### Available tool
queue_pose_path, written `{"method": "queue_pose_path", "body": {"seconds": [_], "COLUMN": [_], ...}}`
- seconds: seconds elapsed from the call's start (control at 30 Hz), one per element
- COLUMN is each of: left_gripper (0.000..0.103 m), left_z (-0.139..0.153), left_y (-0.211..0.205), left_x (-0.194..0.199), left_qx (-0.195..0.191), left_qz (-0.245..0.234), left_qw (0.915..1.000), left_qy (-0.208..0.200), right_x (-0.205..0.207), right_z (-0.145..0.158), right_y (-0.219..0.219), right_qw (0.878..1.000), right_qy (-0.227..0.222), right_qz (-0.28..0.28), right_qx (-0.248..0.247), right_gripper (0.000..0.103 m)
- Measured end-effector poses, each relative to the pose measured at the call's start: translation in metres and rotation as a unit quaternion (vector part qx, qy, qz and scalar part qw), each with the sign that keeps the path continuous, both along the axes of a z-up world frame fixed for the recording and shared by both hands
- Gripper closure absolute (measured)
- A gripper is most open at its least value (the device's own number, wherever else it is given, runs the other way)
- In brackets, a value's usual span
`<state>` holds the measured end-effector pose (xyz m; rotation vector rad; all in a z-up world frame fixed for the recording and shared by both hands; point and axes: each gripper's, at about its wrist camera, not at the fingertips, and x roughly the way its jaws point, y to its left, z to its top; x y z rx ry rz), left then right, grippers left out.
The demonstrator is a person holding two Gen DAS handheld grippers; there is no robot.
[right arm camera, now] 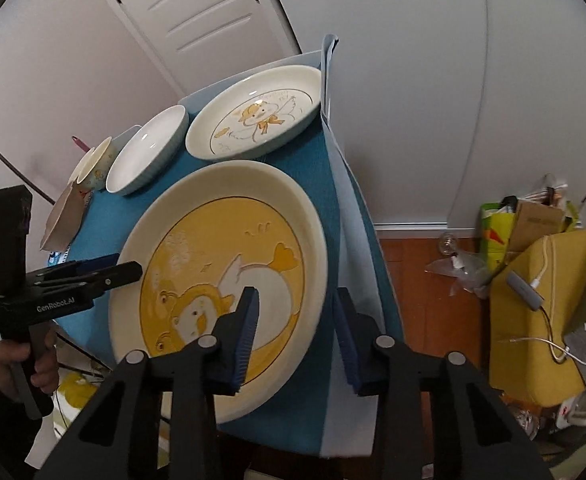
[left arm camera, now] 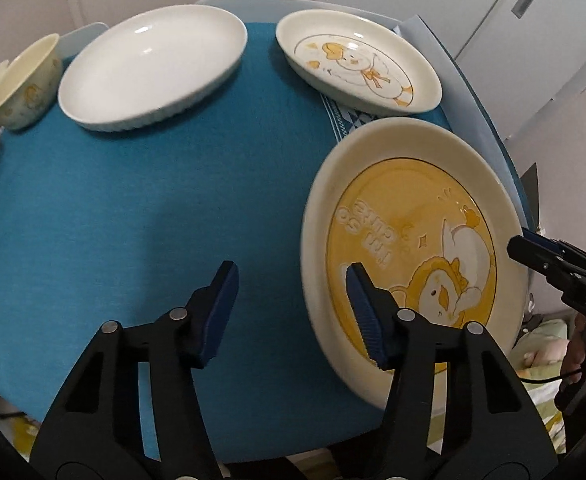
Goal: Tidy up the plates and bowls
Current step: 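Grasp the rim of the large yellow bear plate with both grippers, then carry the yellow plate beside the brown basin, lower it, open both grippers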
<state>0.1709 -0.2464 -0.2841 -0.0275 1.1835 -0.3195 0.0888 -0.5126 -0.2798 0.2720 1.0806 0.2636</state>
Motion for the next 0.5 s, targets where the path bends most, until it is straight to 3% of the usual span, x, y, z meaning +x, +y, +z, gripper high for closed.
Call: {"method": "queue_pose_path", "body": {"seconds": [0.13, 0.27, 0.5], "left_gripper": [0.073, 0.083, 0.083], "left_z": [-0.005, -0.003, -0.002], "left_y": [-0.005, -0.006, -0.010], "left_x": [0.000, -0.003, -0.003], "left_qx": [-0.004, -0.016, -0.005], "left_qz": [0.000, -0.001, -0.003], "left_qw": [0.9999, 0.9998, 1.0000], "left_qy": [0.009, 0.009, 0.006], "right_x": [0.009, 0.015, 0.021], "right_z": [-0.008, -0.015, -0.020], "right_y": [-0.004, -0.005, -0.001], "right_qw": [1.000, 0.999, 0.999], "right_qy": [-0.002, -0.003, -0.002], "right_qz": [0.018, 0.030, 0.025], "right_qx": [0.013, 0.025, 0.024], "right_gripper": [0.078, 0.086, 0.088]}}
